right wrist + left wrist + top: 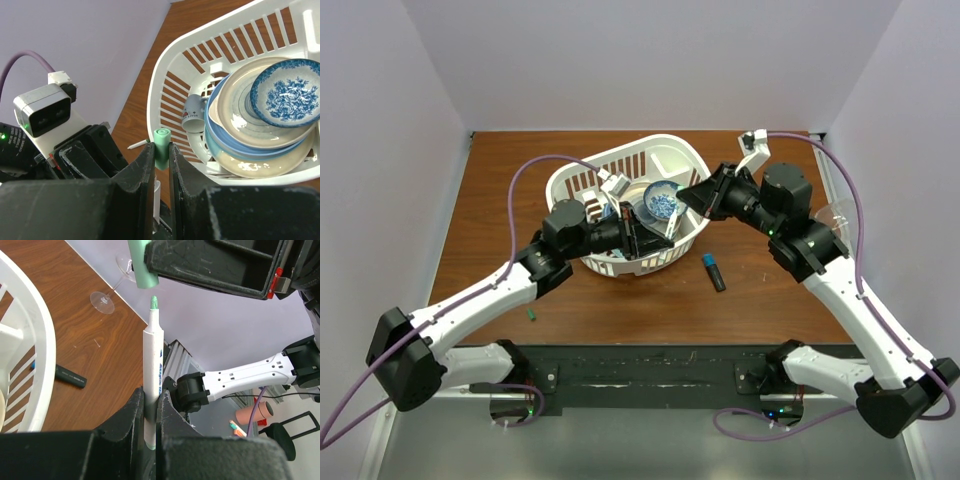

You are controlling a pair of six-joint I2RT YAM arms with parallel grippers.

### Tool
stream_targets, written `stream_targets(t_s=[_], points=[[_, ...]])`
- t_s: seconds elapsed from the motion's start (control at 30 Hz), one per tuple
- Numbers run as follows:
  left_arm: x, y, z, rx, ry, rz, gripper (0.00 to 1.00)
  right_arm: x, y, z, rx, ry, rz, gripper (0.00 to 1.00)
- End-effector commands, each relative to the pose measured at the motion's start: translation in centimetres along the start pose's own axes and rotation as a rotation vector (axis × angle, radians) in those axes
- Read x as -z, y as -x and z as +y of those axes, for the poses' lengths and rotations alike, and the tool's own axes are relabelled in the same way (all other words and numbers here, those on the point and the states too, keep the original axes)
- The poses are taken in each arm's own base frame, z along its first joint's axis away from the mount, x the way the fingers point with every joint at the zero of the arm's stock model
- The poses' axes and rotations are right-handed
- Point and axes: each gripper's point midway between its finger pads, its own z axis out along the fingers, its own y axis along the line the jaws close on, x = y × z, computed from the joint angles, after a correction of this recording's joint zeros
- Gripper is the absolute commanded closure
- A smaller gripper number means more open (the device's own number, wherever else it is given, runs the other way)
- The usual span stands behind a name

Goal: Insert the pens into the pen caps

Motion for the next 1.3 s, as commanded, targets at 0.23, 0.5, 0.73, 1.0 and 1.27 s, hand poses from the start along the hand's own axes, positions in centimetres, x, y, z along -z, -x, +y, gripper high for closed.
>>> stream_targets(t_s=[0.23, 0.5, 0.73, 1.0, 1.27], points=[[-0.9, 2.5, -1.4, -0.067, -0.046, -0.067, 1.0, 1.5, -0.4, 1.5, -0.026, 0.082, -0.012, 1.0], [-0.9, 3.9, -2.4, -0.081, -0.085, -0.124, 1.0, 1.7, -2.6, 0.6, -0.067, 0.083, 0.016, 1.0], [-1.1, 5.1, -3.3, -0.097, -0.126, -0.173, 1.0, 1.9, -3.5, 0.9, -0.087, 0.113, 0.008, 1.0], [-1.7, 6.2, -3.8, -0.093, -0.146, -0.203, 1.0, 3.0, -4.7, 2.5, 0.021, 0.235, 0.056, 1.0], [-1.6, 7.0, -4.2, -0.146, -0.151, -0.23, 1.0, 4.7, -4.9, 3.6, 0.039, 0.287, 0.058, 1.0]])
